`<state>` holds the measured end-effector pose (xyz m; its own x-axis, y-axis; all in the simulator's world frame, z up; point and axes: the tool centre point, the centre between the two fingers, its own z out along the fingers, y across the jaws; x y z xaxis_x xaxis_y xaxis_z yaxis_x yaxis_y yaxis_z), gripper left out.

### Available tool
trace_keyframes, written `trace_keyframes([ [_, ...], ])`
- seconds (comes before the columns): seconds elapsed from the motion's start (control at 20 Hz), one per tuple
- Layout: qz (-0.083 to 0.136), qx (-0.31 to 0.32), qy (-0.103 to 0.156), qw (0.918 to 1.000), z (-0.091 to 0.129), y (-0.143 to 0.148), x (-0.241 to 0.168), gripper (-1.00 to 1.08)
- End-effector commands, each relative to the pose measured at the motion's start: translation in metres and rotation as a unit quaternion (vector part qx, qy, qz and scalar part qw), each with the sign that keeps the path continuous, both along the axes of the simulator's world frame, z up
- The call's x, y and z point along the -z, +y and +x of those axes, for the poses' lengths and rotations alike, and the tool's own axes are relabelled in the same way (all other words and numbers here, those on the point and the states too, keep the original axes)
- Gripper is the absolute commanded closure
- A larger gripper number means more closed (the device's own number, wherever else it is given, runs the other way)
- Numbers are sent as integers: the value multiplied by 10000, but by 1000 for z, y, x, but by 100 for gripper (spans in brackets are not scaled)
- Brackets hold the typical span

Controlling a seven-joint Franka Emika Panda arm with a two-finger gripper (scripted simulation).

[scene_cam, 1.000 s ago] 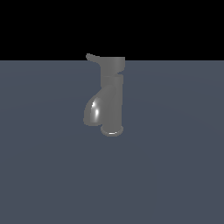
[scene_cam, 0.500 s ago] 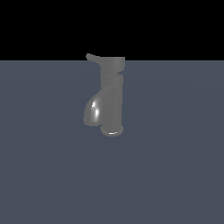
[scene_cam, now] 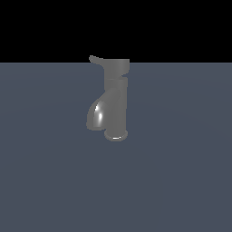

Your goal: Turn on the faucet by rotating a designated handle.

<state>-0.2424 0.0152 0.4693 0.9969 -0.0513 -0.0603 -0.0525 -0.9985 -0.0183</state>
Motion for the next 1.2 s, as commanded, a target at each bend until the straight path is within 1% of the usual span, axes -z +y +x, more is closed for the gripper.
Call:
trace_keyframes([
  [0.0, 0, 132, -1, 9999, 5, 0, 0, 108],
  [0.35, 0, 709, -3, 9975, 28, 2, 3, 108],
  [0.6, -3, 1289, -2, 9917, 50, 4, 6, 108],
  [0.85, -11, 1896, 2, 9819, 74, 6, 12, 108],
  [1.15, -27, 2619, 9, 9651, 103, 9, 21, 108],
])
